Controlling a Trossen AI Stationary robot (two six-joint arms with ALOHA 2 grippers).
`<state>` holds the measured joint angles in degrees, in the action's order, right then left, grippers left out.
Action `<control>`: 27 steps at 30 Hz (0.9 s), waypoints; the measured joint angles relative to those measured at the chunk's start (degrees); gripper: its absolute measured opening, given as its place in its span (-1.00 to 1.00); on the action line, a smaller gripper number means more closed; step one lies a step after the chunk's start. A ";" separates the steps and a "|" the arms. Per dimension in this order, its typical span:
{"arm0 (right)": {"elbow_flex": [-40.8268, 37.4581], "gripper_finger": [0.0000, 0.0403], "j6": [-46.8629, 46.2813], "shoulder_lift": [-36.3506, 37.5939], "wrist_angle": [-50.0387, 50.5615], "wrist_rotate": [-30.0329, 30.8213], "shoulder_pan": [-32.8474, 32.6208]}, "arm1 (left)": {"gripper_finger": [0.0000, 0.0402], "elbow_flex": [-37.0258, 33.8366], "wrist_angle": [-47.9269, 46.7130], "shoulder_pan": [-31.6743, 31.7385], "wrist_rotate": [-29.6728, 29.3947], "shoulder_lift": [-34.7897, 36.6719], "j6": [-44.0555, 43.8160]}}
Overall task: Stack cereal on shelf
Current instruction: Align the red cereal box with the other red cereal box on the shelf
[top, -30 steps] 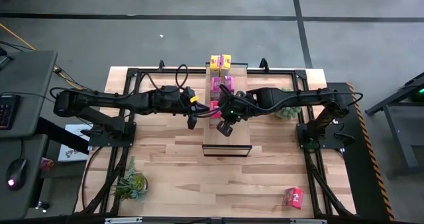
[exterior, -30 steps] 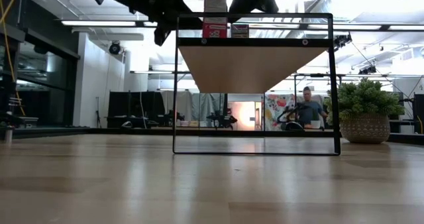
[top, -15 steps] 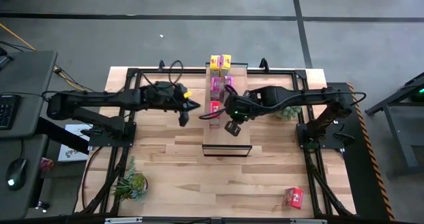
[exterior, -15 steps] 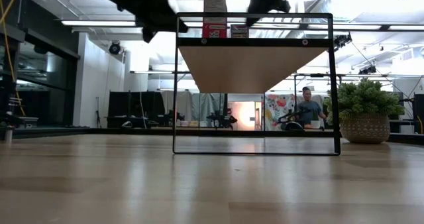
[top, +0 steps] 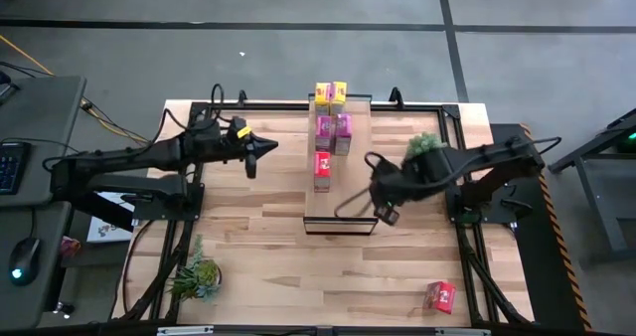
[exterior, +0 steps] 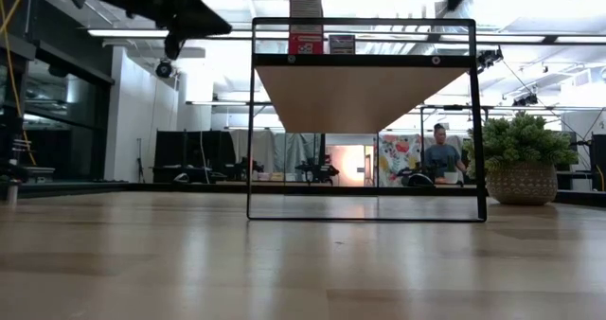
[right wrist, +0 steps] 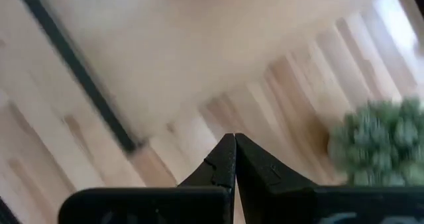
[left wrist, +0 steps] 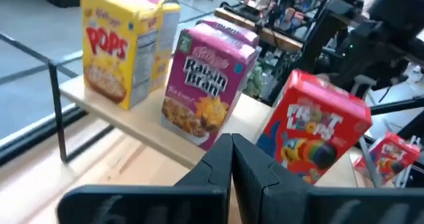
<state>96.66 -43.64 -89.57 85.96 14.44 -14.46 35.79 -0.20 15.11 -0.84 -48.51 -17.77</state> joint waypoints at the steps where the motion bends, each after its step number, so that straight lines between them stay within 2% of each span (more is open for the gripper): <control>1: 0.00 -1.00 -1.80 0.11 1.49 0.16 -1.43 | -1.00 -0.76 0.25 0.00 0.02 0.43 -0.72; 7: -1.89 -1.00 -12.26 1.82 3.50 -1.52 -10.19 | -1.00 -1.79 0.39 -0.01 0.17 0.94 -1.65; 12: -10.69 -1.00 -29.42 7.42 3.54 -4.00 -15.86 | -1.00 -1.79 0.61 -0.01 0.17 0.90 -2.11; 18: -21.89 -1.00 -57.81 18.20 1.69 -4.09 -21.61 | -1.00 -1.79 0.64 -0.01 0.20 0.89 -3.16; 21: -26.08 -1.00 -70.64 22.54 0.06 -6.70 -24.18 | -1.00 -1.79 0.65 -0.01 0.20 0.89 -3.20; 24: -29.42 -1.00 -78.45 25.20 -1.24 -10.71 -26.36 | -1.00 -1.79 0.64 -0.01 0.21 0.92 -3.22; 27: -31.64 -0.98 -82.50 25.95 -1.33 -14.09 -28.13 | -1.00 -1.79 0.65 -0.01 0.22 0.92 -3.22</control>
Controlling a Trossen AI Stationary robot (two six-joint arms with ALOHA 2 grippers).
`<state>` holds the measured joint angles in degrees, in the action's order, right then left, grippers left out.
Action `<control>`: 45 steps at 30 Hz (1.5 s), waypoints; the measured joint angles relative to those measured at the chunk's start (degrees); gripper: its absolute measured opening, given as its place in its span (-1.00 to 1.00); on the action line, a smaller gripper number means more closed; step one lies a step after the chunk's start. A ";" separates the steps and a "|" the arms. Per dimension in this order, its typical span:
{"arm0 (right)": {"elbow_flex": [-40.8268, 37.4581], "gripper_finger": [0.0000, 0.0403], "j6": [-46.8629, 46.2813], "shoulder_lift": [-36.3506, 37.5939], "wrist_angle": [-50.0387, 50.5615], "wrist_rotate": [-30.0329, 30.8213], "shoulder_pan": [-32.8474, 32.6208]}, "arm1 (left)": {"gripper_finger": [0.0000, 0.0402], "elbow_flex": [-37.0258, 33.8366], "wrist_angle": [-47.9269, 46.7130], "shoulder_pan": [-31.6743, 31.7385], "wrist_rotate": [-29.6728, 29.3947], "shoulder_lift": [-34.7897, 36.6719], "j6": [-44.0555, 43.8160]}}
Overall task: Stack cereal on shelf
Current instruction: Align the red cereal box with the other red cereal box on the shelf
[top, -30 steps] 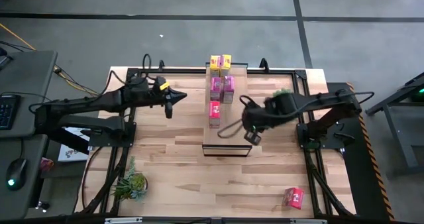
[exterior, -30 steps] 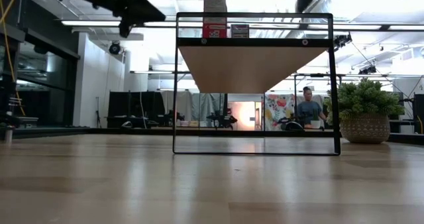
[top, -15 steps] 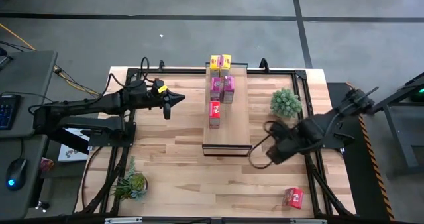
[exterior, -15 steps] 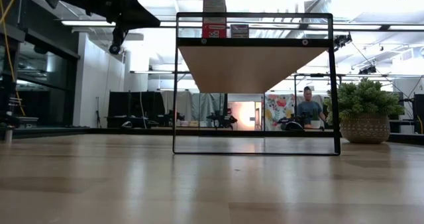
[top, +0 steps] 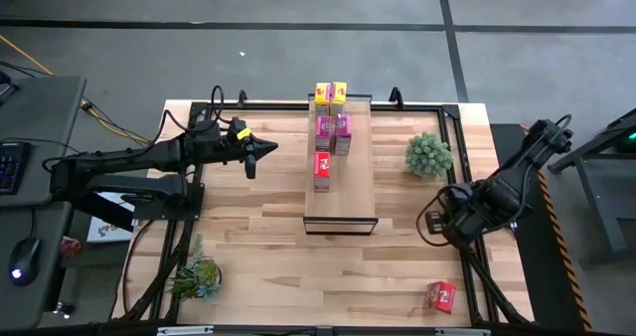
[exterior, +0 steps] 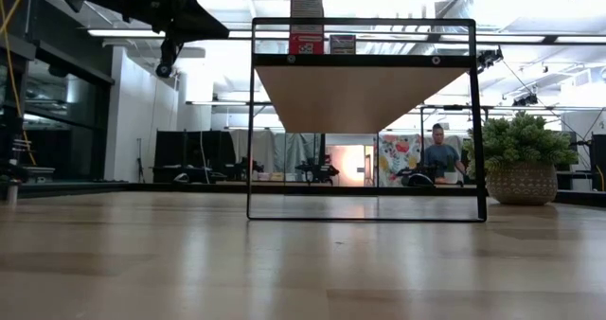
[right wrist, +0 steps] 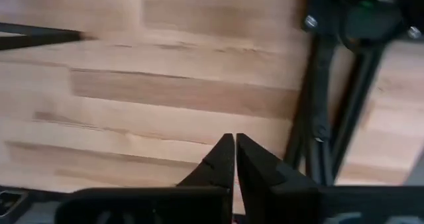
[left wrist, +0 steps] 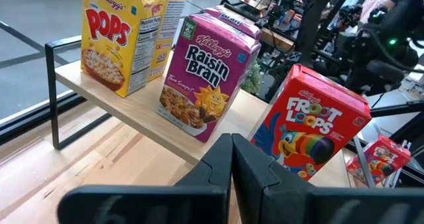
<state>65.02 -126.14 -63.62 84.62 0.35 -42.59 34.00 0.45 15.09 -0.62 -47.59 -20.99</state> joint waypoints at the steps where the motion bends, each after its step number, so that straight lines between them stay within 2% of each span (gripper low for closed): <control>1: -0.42 -0.95 -0.87 0.02 0.06 -1.04 -0.56 | -1.00 0.00 0.00 0.00 0.00 -0.01 -0.01; 5: -0.98 -0.68 -3.35 -0.17 -0.73 -5.08 -2.95 | -1.00 0.00 0.00 0.00 0.02 -0.02 -0.08; 13: -1.04 0.20 -10.53 -1.72 -9.59 -8.00 -9.32 | -1.00 0.00 -0.01 0.00 1.04 -0.01 -0.09; 17: -1.04 0.45 -11.30 -5.45 -17.81 -7.66 -10.49 | -1.00 0.00 -0.02 -0.02 1.53 0.00 -0.09; 21: -1.04 0.51 -11.88 -10.41 -24.76 -8.38 -11.64 | -1.00 0.00 -0.04 -0.02 1.53 0.00 -0.09; 26: -1.02 0.51 -13.01 -15.32 -27.85 -11.64 -12.50 | -1.00 0.00 -0.04 -0.02 1.53 0.00 -0.75; 37: 10.59 0.51 -14.42 -24.13 -16.60 -15.45 -13.46 | -1.00 0.00 -0.09 -0.02 1.53 0.00 -1.49; 45: 11.81 0.51 -14.95 -28.54 -17.05 -15.03 -13.81 | -1.00 0.00 -0.09 -0.02 1.81 -0.02 -1.72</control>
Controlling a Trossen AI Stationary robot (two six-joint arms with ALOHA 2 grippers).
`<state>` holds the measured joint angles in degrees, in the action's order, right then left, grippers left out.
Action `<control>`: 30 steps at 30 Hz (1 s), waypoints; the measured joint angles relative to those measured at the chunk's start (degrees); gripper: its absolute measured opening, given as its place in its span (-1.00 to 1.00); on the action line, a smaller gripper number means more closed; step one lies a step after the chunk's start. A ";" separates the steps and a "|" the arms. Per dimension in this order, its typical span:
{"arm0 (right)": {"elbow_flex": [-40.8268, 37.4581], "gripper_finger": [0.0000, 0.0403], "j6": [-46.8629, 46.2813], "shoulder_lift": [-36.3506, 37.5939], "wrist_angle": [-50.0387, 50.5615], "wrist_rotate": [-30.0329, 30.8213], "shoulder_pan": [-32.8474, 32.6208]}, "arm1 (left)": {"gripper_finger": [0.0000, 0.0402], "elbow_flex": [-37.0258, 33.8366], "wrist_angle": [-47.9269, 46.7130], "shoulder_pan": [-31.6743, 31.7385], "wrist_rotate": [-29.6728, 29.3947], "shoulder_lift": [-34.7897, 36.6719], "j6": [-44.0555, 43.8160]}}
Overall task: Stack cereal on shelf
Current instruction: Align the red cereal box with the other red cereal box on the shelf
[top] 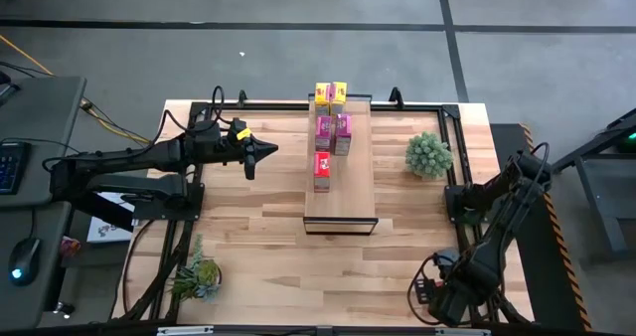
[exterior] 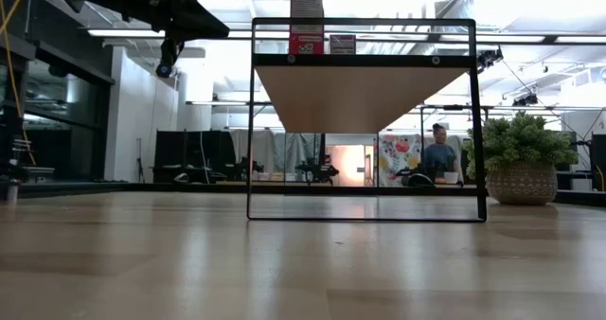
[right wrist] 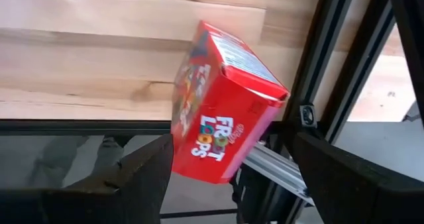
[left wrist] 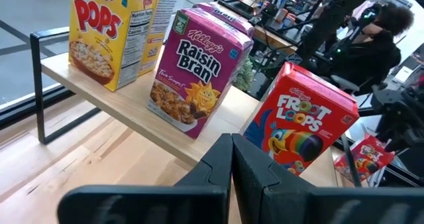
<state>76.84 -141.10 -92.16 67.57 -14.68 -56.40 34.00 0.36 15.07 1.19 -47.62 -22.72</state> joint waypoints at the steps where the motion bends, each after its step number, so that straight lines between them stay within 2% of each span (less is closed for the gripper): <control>1: 0.00 0.51 0.00 0.00 0.00 0.43 0.06 | -1.00 0.02 -0.02 0.02 0.07 0.00 -0.27; 6: 0.02 0.51 0.02 0.02 0.25 0.88 0.59 | -1.00 0.02 -0.02 0.00 0.11 0.02 -0.88; 15: -1.25 0.51 -0.12 -0.02 1.02 -1.93 0.50 | -1.00 0.02 -0.04 0.00 0.18 0.02 -0.85; 30: -2.62 0.51 0.09 0.00 -0.07 -0.33 0.92 | -1.00 0.04 -0.04 0.00 0.18 0.01 -0.70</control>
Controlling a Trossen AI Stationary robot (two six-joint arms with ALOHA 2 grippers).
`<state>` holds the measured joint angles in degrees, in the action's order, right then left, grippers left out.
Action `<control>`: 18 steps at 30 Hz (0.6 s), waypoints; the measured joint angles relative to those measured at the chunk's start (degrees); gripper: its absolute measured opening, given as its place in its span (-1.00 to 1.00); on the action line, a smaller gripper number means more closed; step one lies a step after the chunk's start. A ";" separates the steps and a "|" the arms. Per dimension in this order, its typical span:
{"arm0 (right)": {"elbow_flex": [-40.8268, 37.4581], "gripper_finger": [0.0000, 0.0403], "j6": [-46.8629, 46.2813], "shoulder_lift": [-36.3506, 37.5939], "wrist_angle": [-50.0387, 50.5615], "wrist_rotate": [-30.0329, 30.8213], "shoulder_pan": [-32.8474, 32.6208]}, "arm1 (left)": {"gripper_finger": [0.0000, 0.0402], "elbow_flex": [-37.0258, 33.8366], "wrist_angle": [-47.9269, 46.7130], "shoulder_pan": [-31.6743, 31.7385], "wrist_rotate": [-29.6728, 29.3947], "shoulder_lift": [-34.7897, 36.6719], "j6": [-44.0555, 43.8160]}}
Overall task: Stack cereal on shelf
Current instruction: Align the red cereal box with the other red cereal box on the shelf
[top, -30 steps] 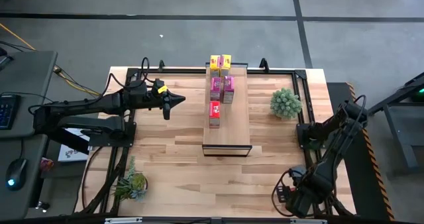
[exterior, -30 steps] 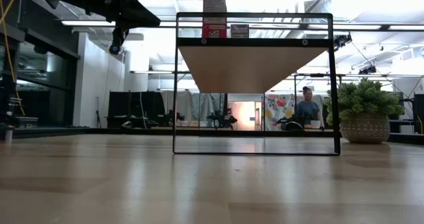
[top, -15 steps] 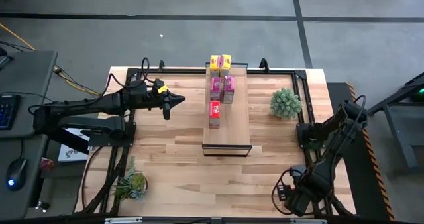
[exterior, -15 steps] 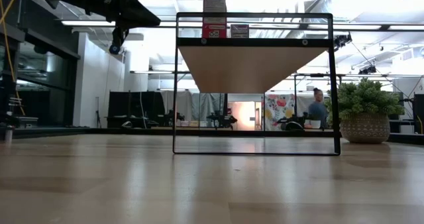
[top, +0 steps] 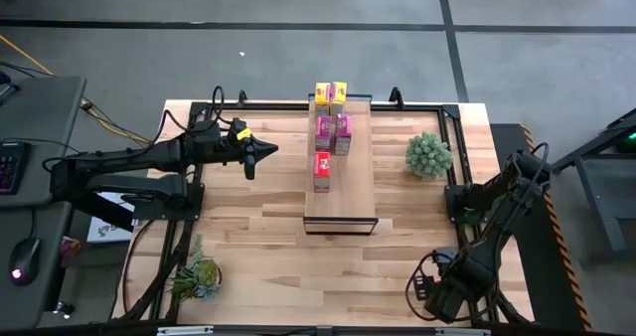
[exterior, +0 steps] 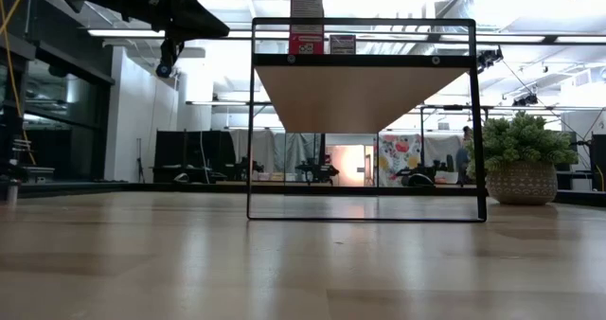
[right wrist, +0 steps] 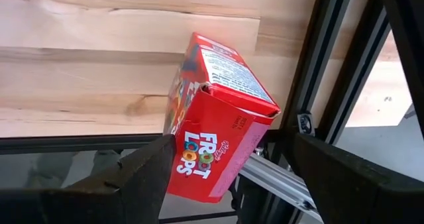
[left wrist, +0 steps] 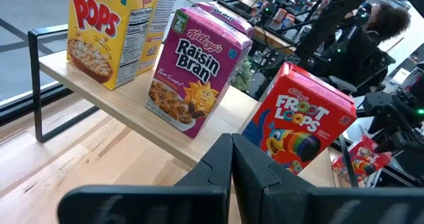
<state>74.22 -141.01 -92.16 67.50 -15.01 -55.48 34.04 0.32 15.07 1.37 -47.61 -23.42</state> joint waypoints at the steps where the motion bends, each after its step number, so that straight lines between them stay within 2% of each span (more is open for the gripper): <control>1: 0.00 0.51 0.03 0.00 0.17 0.11 0.00 | -1.00 0.00 -0.01 0.00 0.00 0.01 0.00; 13: 0.40 0.51 0.30 1.67 4.04 1.97 -0.38 | -1.00 0.00 0.00 0.01 0.00 0.01 -0.35; 18: 0.63 0.51 0.45 2.28 2.69 2.74 -0.46 | -1.00 0.00 0.00 0.01 -0.01 0.01 -0.37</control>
<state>74.85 -140.56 -89.88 70.19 -12.27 -55.94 34.04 0.32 15.08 1.36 -47.60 -23.79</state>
